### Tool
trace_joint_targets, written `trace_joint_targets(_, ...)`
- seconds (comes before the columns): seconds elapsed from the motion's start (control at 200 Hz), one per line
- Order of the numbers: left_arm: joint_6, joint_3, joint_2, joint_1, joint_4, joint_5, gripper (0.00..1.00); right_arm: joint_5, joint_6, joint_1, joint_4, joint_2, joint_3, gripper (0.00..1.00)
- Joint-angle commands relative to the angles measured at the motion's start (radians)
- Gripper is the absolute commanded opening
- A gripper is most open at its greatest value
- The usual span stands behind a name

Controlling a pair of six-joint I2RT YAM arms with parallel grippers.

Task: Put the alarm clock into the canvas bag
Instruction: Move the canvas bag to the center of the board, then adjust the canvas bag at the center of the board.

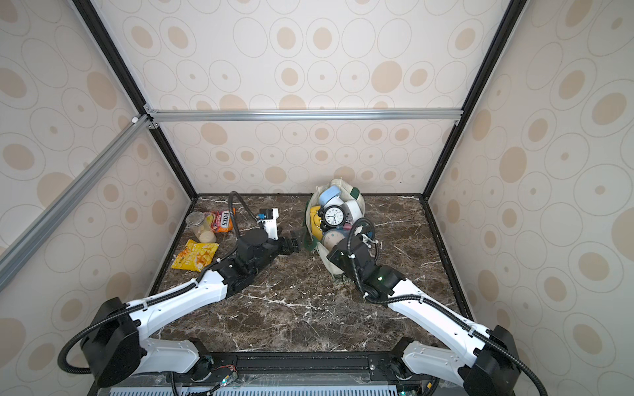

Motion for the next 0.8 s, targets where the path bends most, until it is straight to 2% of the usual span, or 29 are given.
trace_joint_targets(0.0, 0.005, 0.106, 0.075, 0.005, -0.104, 0.028, 0.98, 0.092, 0.034, 0.034, 0.0, -0.027, -0.032, 0.0)
trace_joint_targets(0.115, -0.026, 0.178, 0.146, 0.008, -0.16, 0.017, 0.97, 0.094, -0.012, 0.038, 0.004, -0.043, -0.044, 0.0)
trace_joint_targets(0.235, -0.076, 0.215, 0.178, 0.011, -0.201, -0.01, 0.82, 0.086, -0.038, 0.039, -0.006, -0.062, -0.052, 0.0)
trace_joint_targets(0.5, -0.122, 0.301, 0.276, 0.025, -0.266, 0.019, 0.67, 0.08, -0.121, 0.039, -0.008, -0.079, -0.057, 0.0)
trace_joint_targets(0.655, -0.148, 0.355, 0.331, 0.041, -0.291, 0.068, 0.53, 0.103, -0.193, 0.039, -0.025, -0.078, -0.051, 0.0)
trace_joint_targets(0.715, -0.153, 0.377, 0.351, 0.045, -0.31, 0.083, 0.45, 0.113, -0.226, 0.039, -0.032, -0.081, -0.046, 0.03)
trace_joint_targets(0.795, -0.162, 0.387, 0.361, 0.053, -0.314, 0.104, 0.33, 0.132, -0.306, 0.039, -0.044, -0.09, -0.034, 0.15)
